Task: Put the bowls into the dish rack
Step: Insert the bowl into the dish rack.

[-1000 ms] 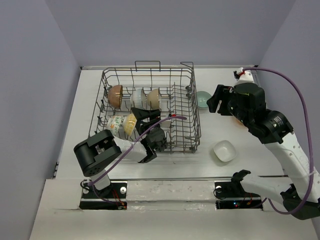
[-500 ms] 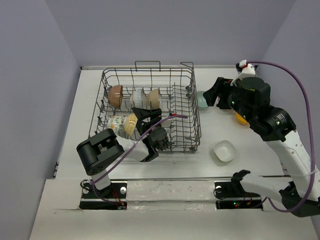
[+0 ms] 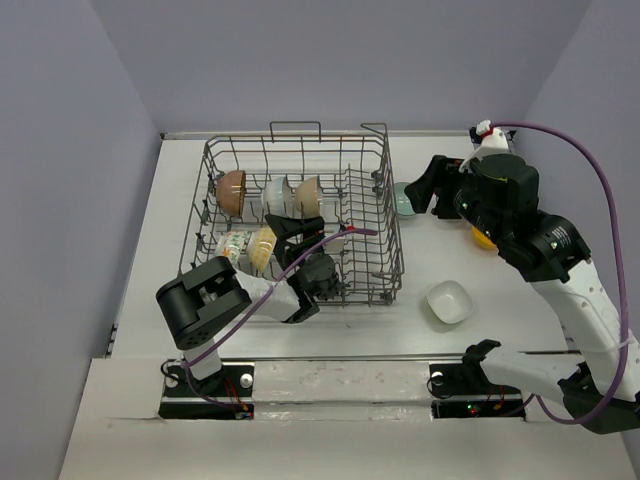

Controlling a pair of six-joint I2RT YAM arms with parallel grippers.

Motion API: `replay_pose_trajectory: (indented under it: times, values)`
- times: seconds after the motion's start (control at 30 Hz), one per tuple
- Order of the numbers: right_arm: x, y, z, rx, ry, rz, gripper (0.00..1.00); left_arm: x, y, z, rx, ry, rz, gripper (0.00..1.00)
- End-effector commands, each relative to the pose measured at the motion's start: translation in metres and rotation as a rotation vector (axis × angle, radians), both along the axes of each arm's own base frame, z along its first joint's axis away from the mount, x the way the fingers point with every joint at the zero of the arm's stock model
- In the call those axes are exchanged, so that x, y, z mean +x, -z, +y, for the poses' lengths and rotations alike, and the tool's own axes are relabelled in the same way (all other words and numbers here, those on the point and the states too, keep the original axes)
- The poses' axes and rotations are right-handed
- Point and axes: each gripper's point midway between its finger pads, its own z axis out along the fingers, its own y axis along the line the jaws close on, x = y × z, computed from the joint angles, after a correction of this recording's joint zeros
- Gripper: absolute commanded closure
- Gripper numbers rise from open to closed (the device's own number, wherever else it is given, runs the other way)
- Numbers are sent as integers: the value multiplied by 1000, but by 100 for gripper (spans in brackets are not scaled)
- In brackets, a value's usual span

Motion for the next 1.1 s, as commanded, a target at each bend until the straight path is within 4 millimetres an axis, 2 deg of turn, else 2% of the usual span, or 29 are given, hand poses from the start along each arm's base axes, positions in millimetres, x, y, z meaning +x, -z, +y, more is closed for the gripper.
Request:
replay_pose_trajectory:
  times: [0.0,0.2,0.67,0.83,0.87,0.9,1.07]
  values:
    - [0,-18,3,15,-16,-54,26,-30,31,23,-619,-188,-228,1]
    - [1,-19,4,13,-21,-54,26,-31,37,26,-615,-192,-232,1]
    - [10,-24,22,45,-68,-53,26,-32,51,28,-596,-196,-233,1]
    - [9,-33,30,98,-102,-92,26,-30,42,24,-629,-193,-245,1]
    - [10,-28,33,101,-111,-91,26,-30,40,22,-630,-191,-243,1]
    - [9,-40,33,133,-118,-142,26,-29,39,21,-636,-192,-245,1]
    - [12,-44,27,185,-71,-214,25,-27,38,14,-634,-183,-238,1]
